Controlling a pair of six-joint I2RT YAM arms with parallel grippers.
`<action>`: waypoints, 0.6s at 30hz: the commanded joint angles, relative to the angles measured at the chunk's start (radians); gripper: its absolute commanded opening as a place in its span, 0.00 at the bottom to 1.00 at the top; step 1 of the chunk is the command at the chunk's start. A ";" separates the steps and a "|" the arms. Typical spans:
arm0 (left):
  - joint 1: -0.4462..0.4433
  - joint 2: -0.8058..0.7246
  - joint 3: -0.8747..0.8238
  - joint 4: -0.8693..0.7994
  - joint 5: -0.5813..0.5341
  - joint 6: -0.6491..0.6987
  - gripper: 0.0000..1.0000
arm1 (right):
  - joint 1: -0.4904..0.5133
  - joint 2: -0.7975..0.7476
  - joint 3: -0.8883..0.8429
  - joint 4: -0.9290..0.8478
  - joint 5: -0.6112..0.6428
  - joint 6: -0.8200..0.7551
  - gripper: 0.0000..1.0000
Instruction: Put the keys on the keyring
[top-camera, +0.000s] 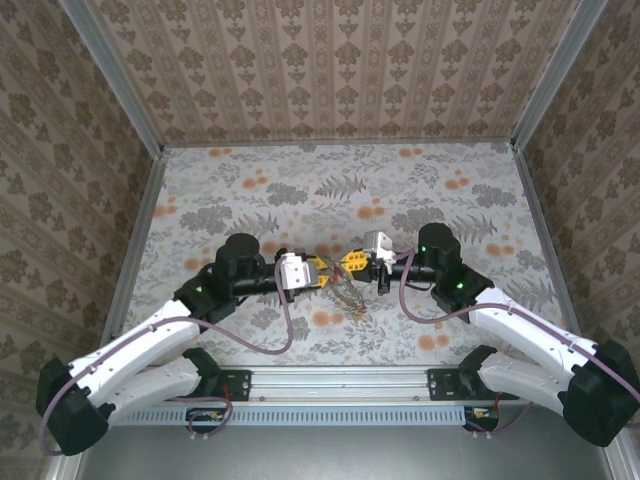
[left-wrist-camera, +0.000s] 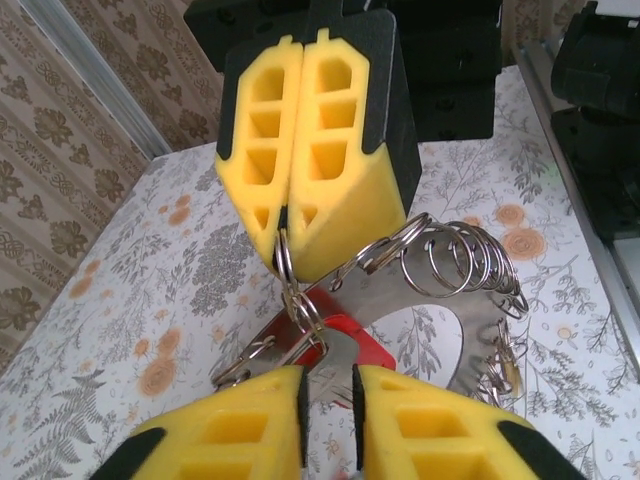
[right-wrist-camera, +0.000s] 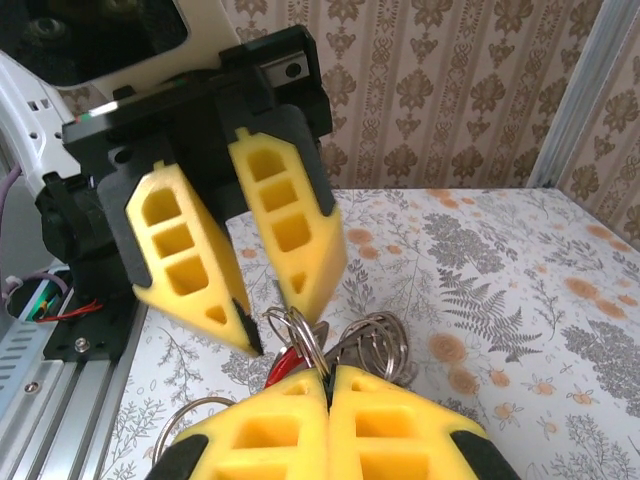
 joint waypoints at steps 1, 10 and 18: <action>-0.001 0.015 -0.004 0.025 -0.007 0.001 0.26 | -0.003 -0.012 0.003 0.084 0.001 0.029 0.00; -0.001 0.020 0.037 0.110 -0.009 -0.030 0.27 | -0.001 0.006 -0.004 0.102 0.004 0.044 0.00; -0.015 0.037 0.040 0.152 0.019 -0.053 0.27 | 0.003 0.012 -0.015 0.136 0.016 0.069 0.00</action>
